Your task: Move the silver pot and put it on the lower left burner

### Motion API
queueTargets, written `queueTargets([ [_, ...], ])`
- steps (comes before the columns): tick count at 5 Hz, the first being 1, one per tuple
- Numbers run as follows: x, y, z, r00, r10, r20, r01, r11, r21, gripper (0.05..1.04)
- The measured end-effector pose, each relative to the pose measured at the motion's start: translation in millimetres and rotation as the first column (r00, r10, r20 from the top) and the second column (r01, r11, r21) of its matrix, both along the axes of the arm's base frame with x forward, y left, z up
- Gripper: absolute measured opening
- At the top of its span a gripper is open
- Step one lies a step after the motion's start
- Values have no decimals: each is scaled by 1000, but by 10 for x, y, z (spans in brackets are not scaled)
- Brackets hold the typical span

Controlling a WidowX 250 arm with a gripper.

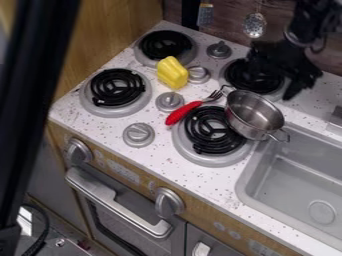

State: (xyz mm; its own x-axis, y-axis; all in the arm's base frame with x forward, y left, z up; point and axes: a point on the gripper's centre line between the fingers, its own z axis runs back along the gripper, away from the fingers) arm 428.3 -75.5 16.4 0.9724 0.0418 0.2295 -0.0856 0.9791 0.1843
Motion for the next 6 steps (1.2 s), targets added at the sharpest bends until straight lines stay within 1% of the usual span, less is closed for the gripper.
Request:
queueTargets([
  [1,70,-124,-361,996,29,-86,-36,996,-79,999],
  [2,89,-216,-616,984,53,-172,-73,991,-113,999],
  [3,117,-255,-708,978,60,-200,-87,988,-129,999],
  [4,144,-231,-717,977,64,-202,-88,990,-113,943],
  [6,133,-92,-749,975,63,-213,-76,996,-54,359],
])
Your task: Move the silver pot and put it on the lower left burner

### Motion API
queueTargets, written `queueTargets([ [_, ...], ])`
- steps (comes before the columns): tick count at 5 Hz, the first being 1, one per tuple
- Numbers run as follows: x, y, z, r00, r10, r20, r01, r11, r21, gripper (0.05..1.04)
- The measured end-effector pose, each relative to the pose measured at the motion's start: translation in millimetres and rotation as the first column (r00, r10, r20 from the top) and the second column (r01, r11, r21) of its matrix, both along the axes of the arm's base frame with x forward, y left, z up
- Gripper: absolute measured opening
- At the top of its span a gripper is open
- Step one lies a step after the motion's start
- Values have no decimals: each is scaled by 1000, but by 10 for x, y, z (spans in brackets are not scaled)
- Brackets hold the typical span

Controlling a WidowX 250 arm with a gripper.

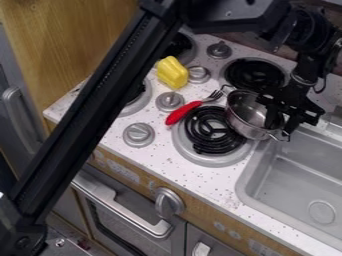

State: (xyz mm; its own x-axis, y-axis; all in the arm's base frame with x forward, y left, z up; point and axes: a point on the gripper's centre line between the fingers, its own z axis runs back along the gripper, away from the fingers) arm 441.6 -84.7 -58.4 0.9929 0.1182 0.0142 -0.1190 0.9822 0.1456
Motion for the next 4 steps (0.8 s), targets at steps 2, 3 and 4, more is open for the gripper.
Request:
queueTargets([
  [2,-56,149,118,999,-54,2,54,996,75,83],
  [3,-154,395,349,998,-61,30,57,991,121,70],
  [4,-267,766,715,995,-27,100,13,990,138,70],
])
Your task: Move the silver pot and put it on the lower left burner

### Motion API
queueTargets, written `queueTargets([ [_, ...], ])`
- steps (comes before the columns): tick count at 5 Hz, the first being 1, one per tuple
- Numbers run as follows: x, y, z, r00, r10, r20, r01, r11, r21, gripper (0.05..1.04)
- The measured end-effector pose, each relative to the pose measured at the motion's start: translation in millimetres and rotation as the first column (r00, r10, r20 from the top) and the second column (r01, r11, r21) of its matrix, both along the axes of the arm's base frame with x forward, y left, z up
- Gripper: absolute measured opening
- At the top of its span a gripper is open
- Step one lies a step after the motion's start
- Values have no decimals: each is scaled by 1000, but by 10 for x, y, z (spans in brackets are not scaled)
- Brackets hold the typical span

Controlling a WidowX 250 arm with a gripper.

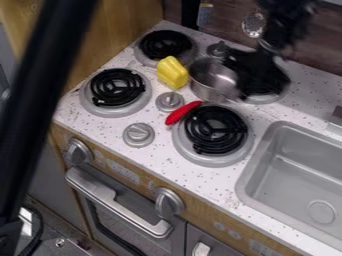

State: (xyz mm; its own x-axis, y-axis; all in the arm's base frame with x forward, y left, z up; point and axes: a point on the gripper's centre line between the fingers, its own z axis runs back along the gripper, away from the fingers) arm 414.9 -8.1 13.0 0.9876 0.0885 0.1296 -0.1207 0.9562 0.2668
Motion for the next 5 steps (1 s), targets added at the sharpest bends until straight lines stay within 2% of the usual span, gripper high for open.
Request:
queueTargets([
  [1,-199,449,-10,998,69,-3,-69,998,3,70],
  [2,-328,902,-130,991,135,-5,-135,991,-3,70],
  [3,-307,1194,-151,988,150,26,-149,988,-29,70],
  [4,-227,1419,-374,987,159,13,-158,986,-57,70],
  [5,-134,1594,-480,985,171,4,-171,983,-69,69],
])
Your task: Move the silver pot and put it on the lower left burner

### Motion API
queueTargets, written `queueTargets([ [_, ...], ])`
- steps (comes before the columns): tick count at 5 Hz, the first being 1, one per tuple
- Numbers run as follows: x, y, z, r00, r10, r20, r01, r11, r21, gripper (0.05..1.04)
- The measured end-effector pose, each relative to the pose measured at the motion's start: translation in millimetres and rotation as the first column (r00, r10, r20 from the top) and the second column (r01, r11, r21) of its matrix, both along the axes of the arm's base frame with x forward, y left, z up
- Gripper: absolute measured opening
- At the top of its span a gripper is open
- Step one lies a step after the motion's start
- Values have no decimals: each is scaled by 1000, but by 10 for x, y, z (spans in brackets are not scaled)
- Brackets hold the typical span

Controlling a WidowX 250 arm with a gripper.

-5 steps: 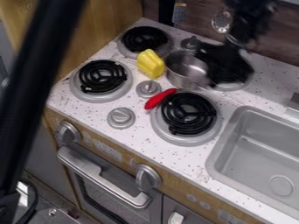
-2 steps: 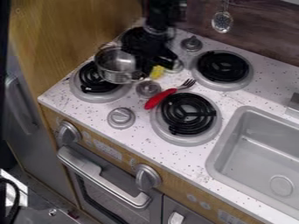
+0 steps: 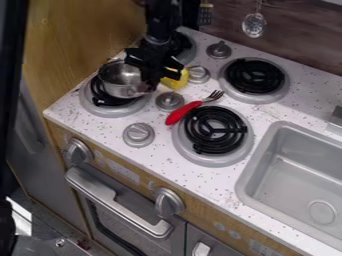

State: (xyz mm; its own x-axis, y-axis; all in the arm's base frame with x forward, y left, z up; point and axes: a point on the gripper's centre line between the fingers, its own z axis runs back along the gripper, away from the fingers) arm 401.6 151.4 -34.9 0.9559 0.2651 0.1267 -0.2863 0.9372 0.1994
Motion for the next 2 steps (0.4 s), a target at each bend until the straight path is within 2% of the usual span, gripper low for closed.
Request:
queueTargets([
  [2,-3,109,-77,1000,23,-19,-23,1000,3,69],
])
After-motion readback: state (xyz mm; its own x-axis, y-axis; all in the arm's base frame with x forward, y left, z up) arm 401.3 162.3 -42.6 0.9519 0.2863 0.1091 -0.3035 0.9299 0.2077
